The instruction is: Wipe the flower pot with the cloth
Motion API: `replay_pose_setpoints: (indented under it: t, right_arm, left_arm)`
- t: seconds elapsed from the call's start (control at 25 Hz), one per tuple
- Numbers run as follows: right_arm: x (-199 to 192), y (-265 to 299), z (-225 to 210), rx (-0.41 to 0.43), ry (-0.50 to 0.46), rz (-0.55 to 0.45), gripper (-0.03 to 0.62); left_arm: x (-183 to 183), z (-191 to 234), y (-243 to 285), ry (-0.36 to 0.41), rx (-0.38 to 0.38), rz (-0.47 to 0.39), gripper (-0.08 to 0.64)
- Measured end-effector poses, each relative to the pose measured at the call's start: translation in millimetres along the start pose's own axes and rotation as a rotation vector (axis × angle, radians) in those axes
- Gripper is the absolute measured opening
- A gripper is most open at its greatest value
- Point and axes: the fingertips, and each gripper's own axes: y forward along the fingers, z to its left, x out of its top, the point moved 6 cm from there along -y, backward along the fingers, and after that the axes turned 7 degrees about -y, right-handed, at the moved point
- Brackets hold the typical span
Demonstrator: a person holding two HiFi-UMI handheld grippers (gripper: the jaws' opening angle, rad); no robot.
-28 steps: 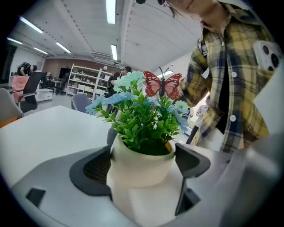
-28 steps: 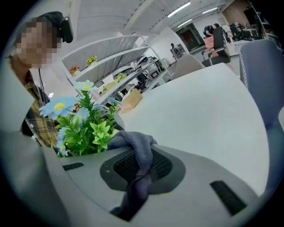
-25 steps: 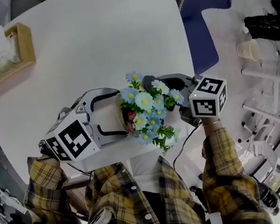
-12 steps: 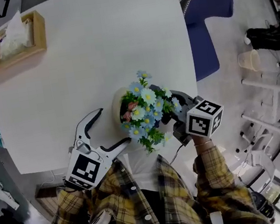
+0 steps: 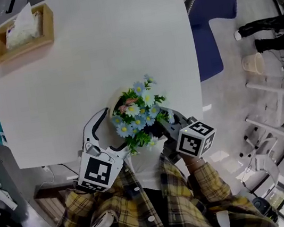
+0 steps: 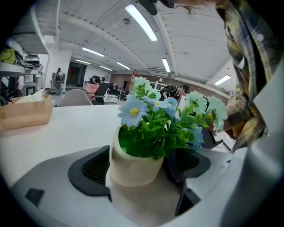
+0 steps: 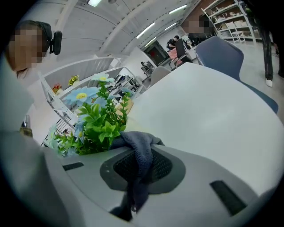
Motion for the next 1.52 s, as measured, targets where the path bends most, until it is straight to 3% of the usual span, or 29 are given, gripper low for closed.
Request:
replay_pose_setpoints:
  t: [0.24,0.44,0.96,1.24,1.52]
  right_arm:
    - [-4.5,3.7,9.3,0.02,0.005,0.003,0.025]
    - [-2.6,6.2,7.9,0.037,0.008,0.015,0.025]
    - [27.7,6.5,-20.2,-0.021,-0.045,0.0,0.025]
    - [57.3,20.3,-31.8,0.048,-0.199,0.07,0.025]
    - [79.4,39.1,-34.6,0.272,-0.32,0.199,0.025]
  left_arm:
    - [-1.1,2.8,3.0,0.039,0.04,-0.002,0.446]
    - [2.0,12.7,8.6,0.145,0.046,0.043,0.418]
    - [16.1,28.2,19.7,0.299,-0.191,0.127,0.416]
    - [25.8,34.7,29.3,0.402,-0.348,0.191,0.416]
    - [34.0,43.5,31.4,0.516,-0.525,0.263,0.416]
